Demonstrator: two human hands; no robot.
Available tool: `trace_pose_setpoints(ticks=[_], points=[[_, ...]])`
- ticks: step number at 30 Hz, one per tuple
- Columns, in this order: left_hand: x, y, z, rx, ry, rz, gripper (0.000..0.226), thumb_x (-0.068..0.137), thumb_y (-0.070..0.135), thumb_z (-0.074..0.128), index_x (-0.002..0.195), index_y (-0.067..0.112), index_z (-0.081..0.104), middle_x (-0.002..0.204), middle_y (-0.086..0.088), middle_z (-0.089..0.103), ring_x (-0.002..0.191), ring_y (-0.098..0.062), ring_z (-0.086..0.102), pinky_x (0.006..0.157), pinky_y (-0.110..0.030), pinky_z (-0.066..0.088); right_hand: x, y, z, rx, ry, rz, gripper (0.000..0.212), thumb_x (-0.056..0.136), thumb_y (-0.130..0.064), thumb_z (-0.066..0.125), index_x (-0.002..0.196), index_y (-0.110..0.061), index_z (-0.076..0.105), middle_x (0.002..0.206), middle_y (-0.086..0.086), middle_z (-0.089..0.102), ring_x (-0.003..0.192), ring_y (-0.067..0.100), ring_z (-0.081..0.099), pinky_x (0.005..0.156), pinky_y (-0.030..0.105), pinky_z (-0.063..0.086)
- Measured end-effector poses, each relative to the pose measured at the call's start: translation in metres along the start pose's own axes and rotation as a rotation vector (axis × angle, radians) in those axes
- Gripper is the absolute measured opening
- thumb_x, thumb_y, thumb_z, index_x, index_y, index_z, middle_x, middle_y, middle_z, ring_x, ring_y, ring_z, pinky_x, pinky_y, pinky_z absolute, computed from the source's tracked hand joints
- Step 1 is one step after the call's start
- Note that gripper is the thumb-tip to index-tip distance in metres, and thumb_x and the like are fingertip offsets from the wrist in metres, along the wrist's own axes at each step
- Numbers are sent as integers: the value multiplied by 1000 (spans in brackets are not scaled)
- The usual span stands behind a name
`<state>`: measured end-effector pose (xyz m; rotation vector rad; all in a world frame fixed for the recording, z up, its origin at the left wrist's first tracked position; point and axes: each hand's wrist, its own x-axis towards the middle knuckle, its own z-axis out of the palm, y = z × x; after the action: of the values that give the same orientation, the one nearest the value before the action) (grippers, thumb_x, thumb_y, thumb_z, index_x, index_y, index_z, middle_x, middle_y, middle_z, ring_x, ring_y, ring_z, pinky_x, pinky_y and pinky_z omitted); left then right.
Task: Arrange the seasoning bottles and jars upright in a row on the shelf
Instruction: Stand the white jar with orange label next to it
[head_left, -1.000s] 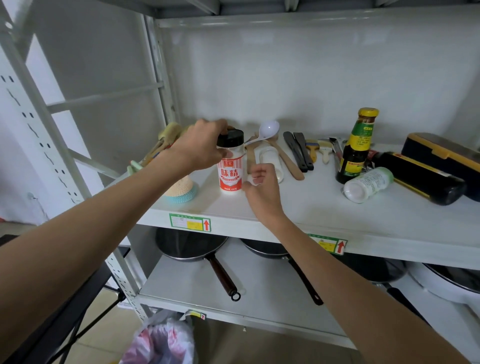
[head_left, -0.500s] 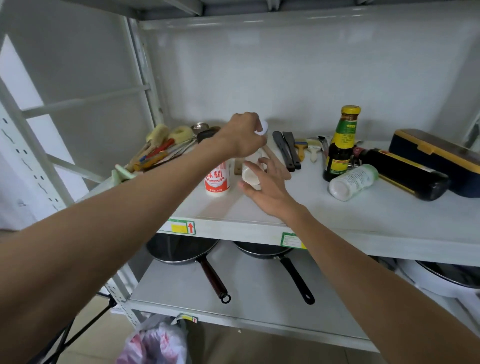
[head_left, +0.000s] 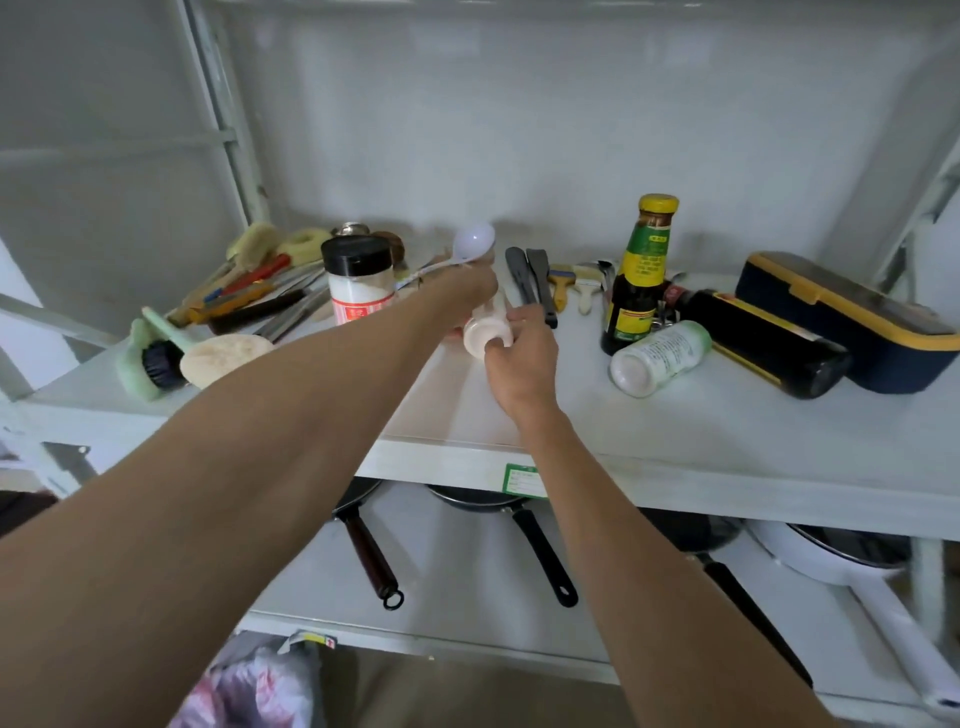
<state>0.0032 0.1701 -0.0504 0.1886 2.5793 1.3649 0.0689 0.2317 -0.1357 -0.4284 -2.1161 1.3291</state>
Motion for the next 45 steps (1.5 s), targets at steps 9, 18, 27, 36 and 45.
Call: trace_pose_setpoints(ticks=[9,18,27,36,45], points=[[-15,13,5,79,-36,-106,36,92,36,59,113,13,43,76,-5,53,66,-21,54,54,-30,42,-2,-5,-3,52,38,95,51,81,-53,66,108,-12,55,109,7,65,102,27,63,90,44,53],[-20,12,-9,-126,98,15,48,80,35,74,112,12,48,93,-6,54,61,-17,47,46,-26,32,-10,-21,0,114,17,161,34,78,-39,71,95,-13,58,80,-8,57,82,19,60,70,28,47],[-35,-10,4,-101,119,276,29,76,29,80,74,18,53,82,0,60,86,-20,60,80,-32,49,-8,-9,-10,51,53,142,44,69,-22,82,104,-12,58,92,-1,64,81,16,59,65,24,45],[-44,-24,-7,-11,151,352,63,72,32,84,121,9,52,107,-1,60,105,-19,59,83,-28,45,-4,-4,-4,-15,8,104,57,65,-28,85,112,-12,58,105,2,69,98,22,66,85,38,55],[-39,-10,-30,390,125,738,30,99,20,51,126,14,64,127,-5,65,119,-22,56,82,-12,31,3,6,8,-78,31,67,74,50,-57,73,113,-22,60,106,5,64,103,28,62,90,46,54]])
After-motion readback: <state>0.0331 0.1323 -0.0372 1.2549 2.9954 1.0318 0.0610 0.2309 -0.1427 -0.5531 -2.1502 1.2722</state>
